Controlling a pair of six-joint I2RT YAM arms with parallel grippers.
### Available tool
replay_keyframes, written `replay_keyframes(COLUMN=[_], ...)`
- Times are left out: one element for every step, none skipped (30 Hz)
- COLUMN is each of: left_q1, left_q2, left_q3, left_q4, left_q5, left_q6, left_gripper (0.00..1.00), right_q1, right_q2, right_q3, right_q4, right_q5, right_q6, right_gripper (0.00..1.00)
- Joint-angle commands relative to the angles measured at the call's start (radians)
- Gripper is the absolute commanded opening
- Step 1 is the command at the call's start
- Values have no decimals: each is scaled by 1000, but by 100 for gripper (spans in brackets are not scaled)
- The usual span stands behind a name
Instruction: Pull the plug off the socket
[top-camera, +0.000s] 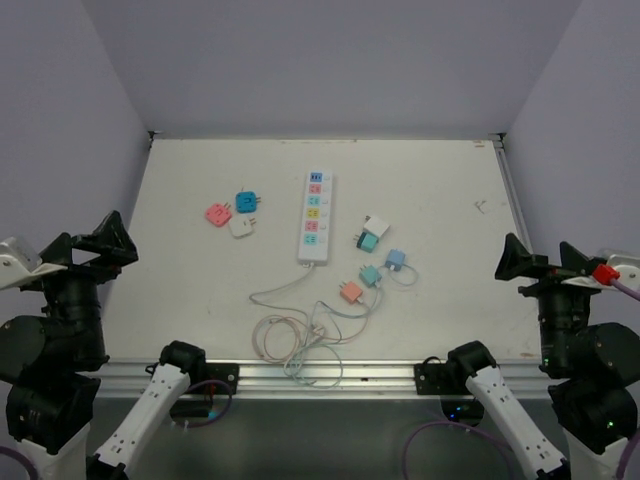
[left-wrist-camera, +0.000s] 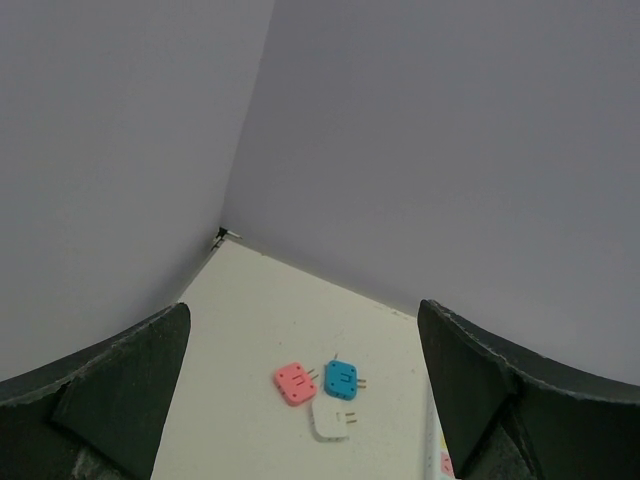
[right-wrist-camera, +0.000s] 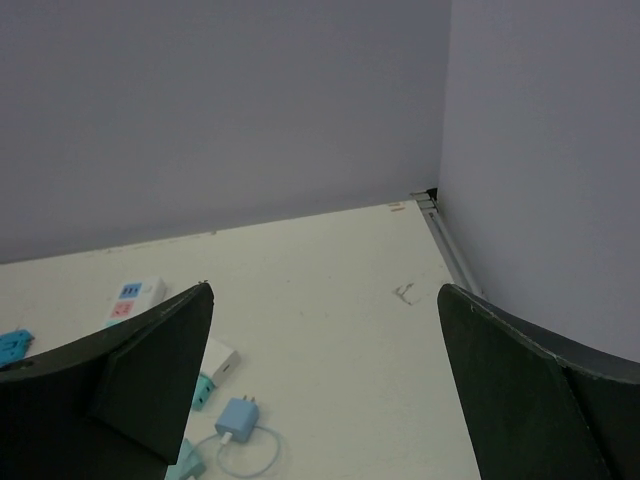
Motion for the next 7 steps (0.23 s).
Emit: replay_keyframes(left_q1=[2, 2, 1, 2, 1, 2, 2], left_q2=[-2, -2, -3, -6, -6, -6, -5], left_q3=[-14, -19, -22, -24, -27, -28, -28], left_q4=[53, 53, 56, 55, 56, 55, 58], left_q5=[0, 0, 0, 0, 0, 2, 2], left_q6=[6, 5, 5, 5, 5, 3, 3], left_gripper=[100, 100, 100, 100, 100, 100, 100], right_q1=[-1, -1, -1, -1, -1, -1, -1], right_q2=[29, 27, 25, 25, 24, 22, 25], right_q3=[-8, -11, -14, -20, -22, -23, -27], right_q4=[51, 51, 51, 52, 52, 51, 51], right_q5=[-27, -29, -30, -33, -33, -33, -33], right_q6=[-13, -12, -12, -12, -12, -10, -9], right_gripper=[99, 99, 99, 99, 99, 99, 99])
